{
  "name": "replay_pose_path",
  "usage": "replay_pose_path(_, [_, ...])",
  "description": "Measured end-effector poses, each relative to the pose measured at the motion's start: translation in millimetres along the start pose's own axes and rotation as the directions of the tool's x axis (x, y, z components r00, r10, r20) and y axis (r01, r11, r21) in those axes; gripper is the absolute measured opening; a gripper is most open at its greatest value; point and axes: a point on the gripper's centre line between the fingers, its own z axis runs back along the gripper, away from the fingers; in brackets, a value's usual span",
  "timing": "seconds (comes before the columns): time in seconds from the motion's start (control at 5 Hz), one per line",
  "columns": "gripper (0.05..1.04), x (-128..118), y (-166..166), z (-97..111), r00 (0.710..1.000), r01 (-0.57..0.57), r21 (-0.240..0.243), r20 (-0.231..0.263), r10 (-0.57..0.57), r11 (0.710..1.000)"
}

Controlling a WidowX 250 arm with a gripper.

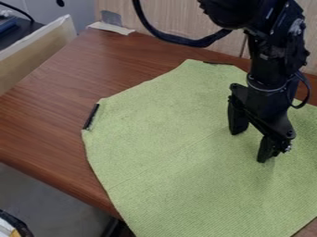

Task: Move the cloth from right to left

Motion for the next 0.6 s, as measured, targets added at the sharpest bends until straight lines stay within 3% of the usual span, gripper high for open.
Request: replay_pose_path(0.6, [1.001, -16.3, 34.3, -0.7, 0.994, -0.109, 0.062, -0.011, 0.109, 0.992])
